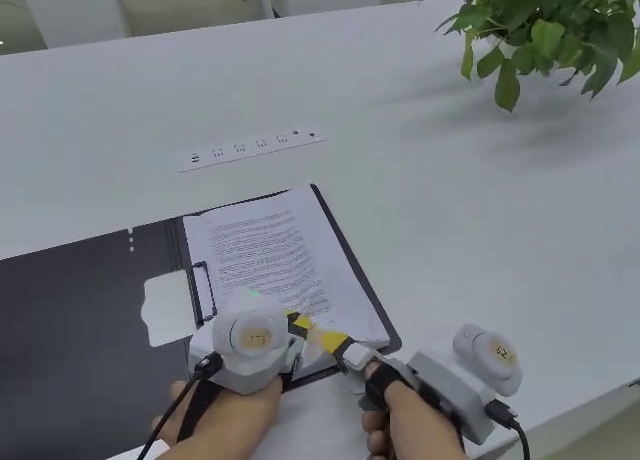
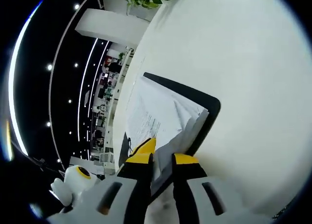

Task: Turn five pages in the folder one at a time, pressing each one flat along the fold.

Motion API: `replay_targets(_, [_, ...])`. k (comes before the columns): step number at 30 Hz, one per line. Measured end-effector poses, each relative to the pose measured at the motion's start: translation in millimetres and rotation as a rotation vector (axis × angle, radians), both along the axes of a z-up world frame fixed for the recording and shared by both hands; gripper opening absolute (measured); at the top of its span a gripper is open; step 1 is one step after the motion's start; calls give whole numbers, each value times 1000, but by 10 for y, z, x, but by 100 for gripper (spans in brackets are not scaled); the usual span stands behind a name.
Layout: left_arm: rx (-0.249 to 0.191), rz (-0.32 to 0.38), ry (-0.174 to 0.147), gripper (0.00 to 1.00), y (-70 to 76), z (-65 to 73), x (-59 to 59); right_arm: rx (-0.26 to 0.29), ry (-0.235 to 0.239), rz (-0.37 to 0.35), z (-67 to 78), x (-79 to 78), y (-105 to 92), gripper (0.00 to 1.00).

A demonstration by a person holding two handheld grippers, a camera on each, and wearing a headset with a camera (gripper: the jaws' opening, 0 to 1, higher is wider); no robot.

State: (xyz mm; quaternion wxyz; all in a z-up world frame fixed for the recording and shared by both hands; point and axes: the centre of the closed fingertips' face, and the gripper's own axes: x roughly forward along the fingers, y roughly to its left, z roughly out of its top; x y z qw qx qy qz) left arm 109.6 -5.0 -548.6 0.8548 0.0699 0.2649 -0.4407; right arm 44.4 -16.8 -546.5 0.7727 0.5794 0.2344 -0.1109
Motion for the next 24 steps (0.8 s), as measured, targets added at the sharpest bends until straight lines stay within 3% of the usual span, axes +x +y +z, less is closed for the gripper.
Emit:
replay_targets(5, [1,1,0,4,-1,-2,1,5,-2,2,25,-1,9,13])
replay_targets(9, [1,1,1,4,0,0,0,-97,4,42,58,-22,-7,13])
replay_targets(17, [0,4,3,4,1,0,0,-69,11,16,50,-36,-29,5])
replay_targets(24, [5,0,2,5,-2,6,-5,-88,17,19,44,-64,-34,0])
